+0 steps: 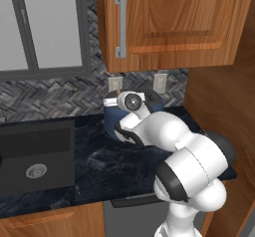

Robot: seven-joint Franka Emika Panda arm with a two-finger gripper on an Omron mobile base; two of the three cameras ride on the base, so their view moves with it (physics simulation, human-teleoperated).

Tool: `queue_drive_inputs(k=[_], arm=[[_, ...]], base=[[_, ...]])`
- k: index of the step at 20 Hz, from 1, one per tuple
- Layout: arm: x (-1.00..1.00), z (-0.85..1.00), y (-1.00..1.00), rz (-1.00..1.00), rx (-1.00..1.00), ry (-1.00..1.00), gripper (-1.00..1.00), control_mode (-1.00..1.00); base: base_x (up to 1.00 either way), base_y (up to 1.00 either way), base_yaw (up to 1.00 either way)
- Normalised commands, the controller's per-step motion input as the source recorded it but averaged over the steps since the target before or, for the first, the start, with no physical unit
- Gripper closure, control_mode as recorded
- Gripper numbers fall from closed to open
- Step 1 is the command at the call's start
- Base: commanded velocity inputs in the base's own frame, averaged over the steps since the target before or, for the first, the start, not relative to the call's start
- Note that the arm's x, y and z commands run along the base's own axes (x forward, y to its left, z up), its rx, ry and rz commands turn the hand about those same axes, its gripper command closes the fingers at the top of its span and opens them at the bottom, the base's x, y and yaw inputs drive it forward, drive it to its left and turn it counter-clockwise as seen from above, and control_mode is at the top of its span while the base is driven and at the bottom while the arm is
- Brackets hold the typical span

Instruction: Start the toaster. Once the lever pops up, take the bread to the plate on the dining counter.

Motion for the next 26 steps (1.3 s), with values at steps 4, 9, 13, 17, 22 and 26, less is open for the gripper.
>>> queue_drive_inputs(k=[4, 9, 13, 17, 22, 26], arm=[[0.00, 0.00, 0.00, 0.00, 0.00, 0.00, -1.00, -1.00], [0.00, 0.00, 0.00, 0.00, 0.00, 0.00, -1.00, -1.00], [0.00, 0.00, 0.00, 0.00, 0.00, 0.00, -1.00, -1.00], [0.00, 0.00, 0.00, 0.00, 0.00, 0.00, -1.00, -1.00], [0.00, 0.00, 0.00, 0.00, 0.00, 0.00, -1.00, -1.00], [0.00, 0.00, 0.00, 0.00, 0.00, 0.00, -1.00, -1.00]], base=[[0.00, 0.00, 0.00], [0.00, 0.00, 0.00], [0.00, 0.00, 0.00], [0.00, 0.00, 0.00], [0.00, 0.00, 0.00], [0.00, 0.00, 0.00]])
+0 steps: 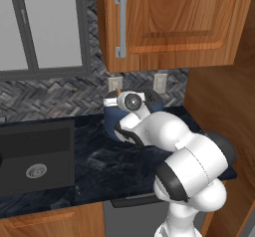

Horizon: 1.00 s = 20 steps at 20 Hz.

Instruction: Start the toaster. Once the lever pops up, take the bread to the plate on the dining counter.

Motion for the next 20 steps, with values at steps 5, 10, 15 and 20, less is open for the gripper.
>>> queue_drive_inputs(k=[5, 10, 15, 20], arm=[[0.00, 0.00, 0.00, 0.00, 0.00, 0.00, -1.00, -1.00], [0.00, 0.00, 0.00, 0.00, 0.00, 0.00, -1.00, -1.00], [0.00, 0.00, 0.00, 0.00, 0.00, 0.00, -1.00, -1.00], [0.00, 0.00, 0.00, 0.00, 0.00, 0.00, -1.00, -1.00]], base=[[0.00, 0.00, 0.00], [0.00, 0.00, 0.00], [0.00, 0.00, 0.00], [0.00, 0.00, 0.00]])
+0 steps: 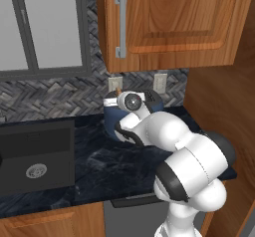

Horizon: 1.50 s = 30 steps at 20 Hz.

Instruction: Start the toaster. Once the lever pops up, take the bread to the plate on the dining counter.

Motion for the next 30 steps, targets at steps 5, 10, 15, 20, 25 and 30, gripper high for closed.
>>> queue_drive_inputs(k=[5, 10, 15, 20, 25, 30], arm=[[0.00, 0.00, 0.00, 0.00, 0.00, 0.00, -1.00, -1.00], [0.00, 0.00, 0.00, 0.00, 0.00, 0.00, -1.00, -1.00], [0.03, 0.00, 0.00, 0.00, 0.00, 0.00, -1.00, -1.00], [0.11, 0.00, 0.00, 0.00, 0.00, 0.00, -1.00, -1.00], [0.16, 0.00, 0.00, 0.00, 0.00, 0.00, -1.00, -1.00], [0.11, 0.00, 0.00, 0.00, 0.00, 0.00, -1.00, -1.00]], base=[[0.00, 0.00, 0.00], [0.00, 0.00, 0.00], [0.00, 0.00, 0.00], [0.00, 0.00, 0.00], [0.00, 0.00, 0.00], [0.00, 0.00, 0.00]])
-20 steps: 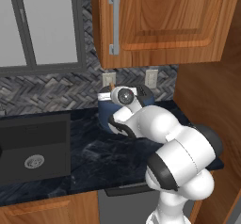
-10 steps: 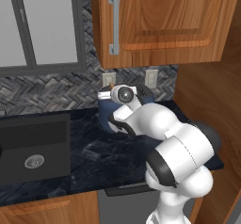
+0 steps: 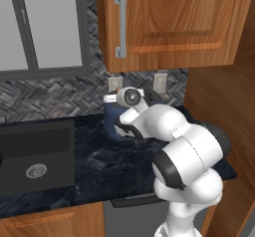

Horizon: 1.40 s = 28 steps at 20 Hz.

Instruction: Start the toaster. Once the lever pops up, take the bread to the plate on the dining counter.

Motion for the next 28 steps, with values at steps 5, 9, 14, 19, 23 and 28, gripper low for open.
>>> queue_drive_inputs(k=[5, 9, 14, 19, 23, 28], arm=[[0.05, 0.00, 0.00, 0.00, 0.00, 0.00, -1.00, -1.00], [0.00, -0.04, 0.00, 0.00, 0.00, 0.01, -1.00, -1.00], [0.00, -0.05, 0.00, 0.00, 0.00, 0.04, -1.00, -1.00], [0.00, -0.03, 0.00, 0.00, 0.00, 0.04, -1.00, -1.00], [0.00, 0.00, 0.00, 0.00, 0.00, 0.02, -1.00, -1.00], [0.00, 0.00, 0.00, 0.00, 0.00, 0.02, -1.00, -1.00]], base=[[0.00, 0.00, 0.00], [0.00, 0.00, 0.00], [0.00, 0.00, 0.00], [0.00, 0.00, 0.00], [0.00, 0.00, 0.00], [0.00, 0.00, 0.00]])
